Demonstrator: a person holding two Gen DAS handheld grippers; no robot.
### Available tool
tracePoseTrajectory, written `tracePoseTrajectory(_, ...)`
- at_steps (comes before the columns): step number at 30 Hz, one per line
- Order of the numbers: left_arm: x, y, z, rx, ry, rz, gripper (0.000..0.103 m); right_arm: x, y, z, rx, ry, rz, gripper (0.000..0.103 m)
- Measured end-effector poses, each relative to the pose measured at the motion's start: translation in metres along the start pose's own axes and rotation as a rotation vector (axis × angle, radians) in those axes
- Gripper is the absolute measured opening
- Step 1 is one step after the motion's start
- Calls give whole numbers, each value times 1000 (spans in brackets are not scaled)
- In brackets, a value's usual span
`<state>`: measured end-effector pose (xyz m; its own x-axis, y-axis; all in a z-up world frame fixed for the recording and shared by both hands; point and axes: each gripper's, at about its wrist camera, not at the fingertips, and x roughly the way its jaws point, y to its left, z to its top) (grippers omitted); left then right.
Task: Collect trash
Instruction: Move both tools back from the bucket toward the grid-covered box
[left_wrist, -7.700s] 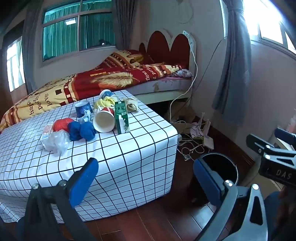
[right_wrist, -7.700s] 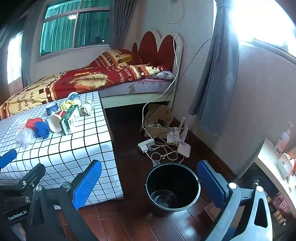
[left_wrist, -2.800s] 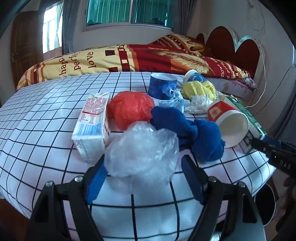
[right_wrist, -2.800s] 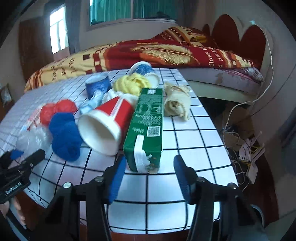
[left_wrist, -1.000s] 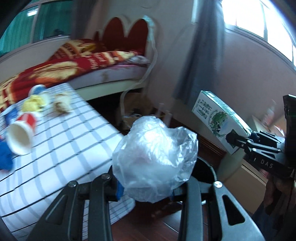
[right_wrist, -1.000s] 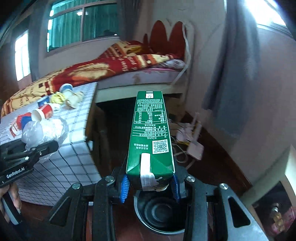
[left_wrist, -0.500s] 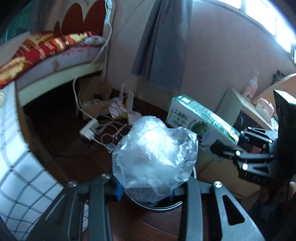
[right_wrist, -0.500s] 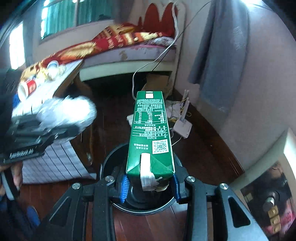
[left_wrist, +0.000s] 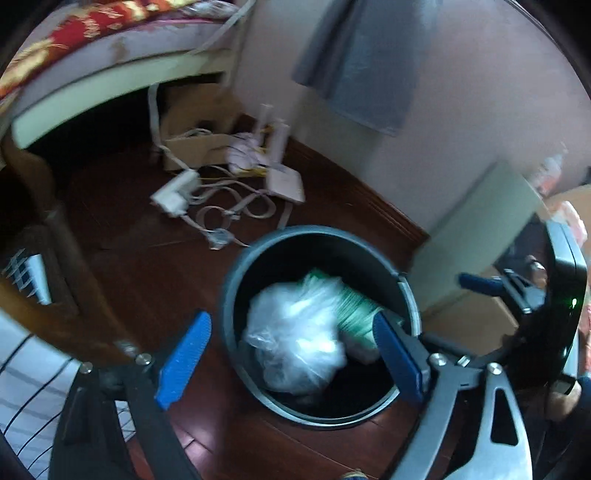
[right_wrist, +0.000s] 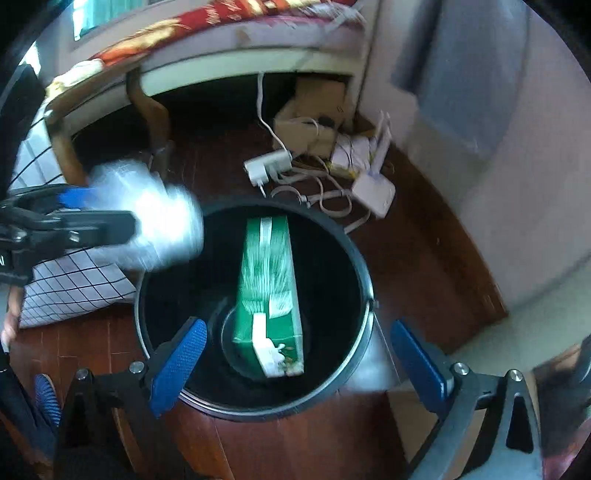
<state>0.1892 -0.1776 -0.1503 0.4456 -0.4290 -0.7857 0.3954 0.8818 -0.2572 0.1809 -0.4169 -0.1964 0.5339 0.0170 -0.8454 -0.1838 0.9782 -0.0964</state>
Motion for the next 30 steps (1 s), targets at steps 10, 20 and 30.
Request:
tracePoseTrajectory(10, -40, 9, -16, 8, -96, 189, 102, -24, 4, 21, 141, -75, -10, 103)
tracePoseTrajectory(20, -84, 18, -14, 7, -168, 282, 103, -64, 51, 46, 89, -164, 26, 103)
tracePoseTrajectory(30, -138, 39, -25, -46, -244, 363, 103, -107, 109, 67, 21, -274, 73, 103)
